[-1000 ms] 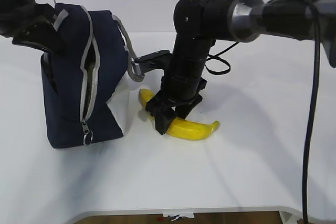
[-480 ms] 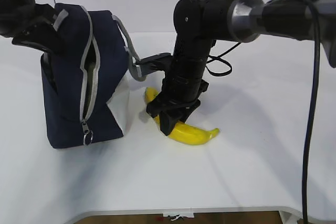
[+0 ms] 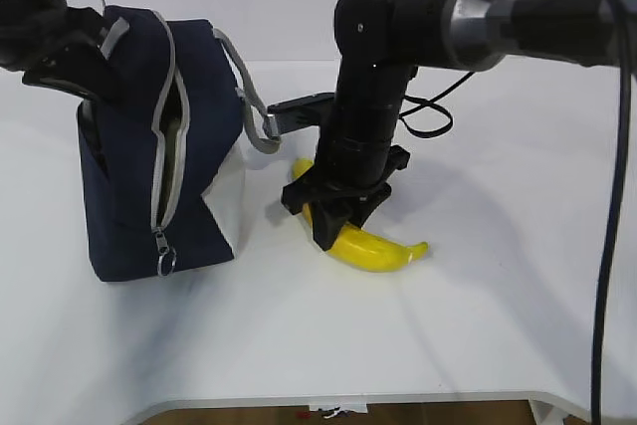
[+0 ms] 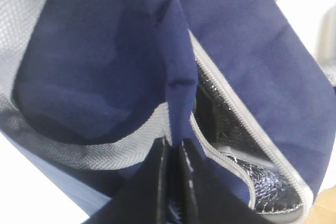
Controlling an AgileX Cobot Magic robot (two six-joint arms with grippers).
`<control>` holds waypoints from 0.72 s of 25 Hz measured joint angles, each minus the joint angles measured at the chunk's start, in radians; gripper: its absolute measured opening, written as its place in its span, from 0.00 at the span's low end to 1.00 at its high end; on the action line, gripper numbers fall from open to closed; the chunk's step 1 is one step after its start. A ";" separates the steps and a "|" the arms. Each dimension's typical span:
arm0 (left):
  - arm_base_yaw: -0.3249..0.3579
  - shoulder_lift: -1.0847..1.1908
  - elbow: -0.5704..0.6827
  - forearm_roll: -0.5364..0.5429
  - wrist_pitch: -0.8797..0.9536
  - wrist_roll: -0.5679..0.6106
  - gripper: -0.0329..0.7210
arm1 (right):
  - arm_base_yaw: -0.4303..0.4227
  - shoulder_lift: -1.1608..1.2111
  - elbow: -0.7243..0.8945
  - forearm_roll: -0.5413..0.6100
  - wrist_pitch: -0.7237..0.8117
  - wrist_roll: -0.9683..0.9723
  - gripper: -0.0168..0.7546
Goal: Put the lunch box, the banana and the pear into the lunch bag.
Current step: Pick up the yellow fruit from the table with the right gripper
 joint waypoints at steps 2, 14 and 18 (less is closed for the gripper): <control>0.000 0.000 0.000 0.000 0.000 0.000 0.04 | 0.000 -0.039 0.022 0.000 0.002 0.008 0.39; 0.000 0.000 0.000 -0.004 0.053 0.002 0.04 | 0.000 -0.291 0.068 0.000 0.010 0.055 0.39; 0.000 0.000 0.000 -0.013 0.097 0.002 0.04 | 0.000 -0.338 0.039 0.004 0.024 0.057 0.39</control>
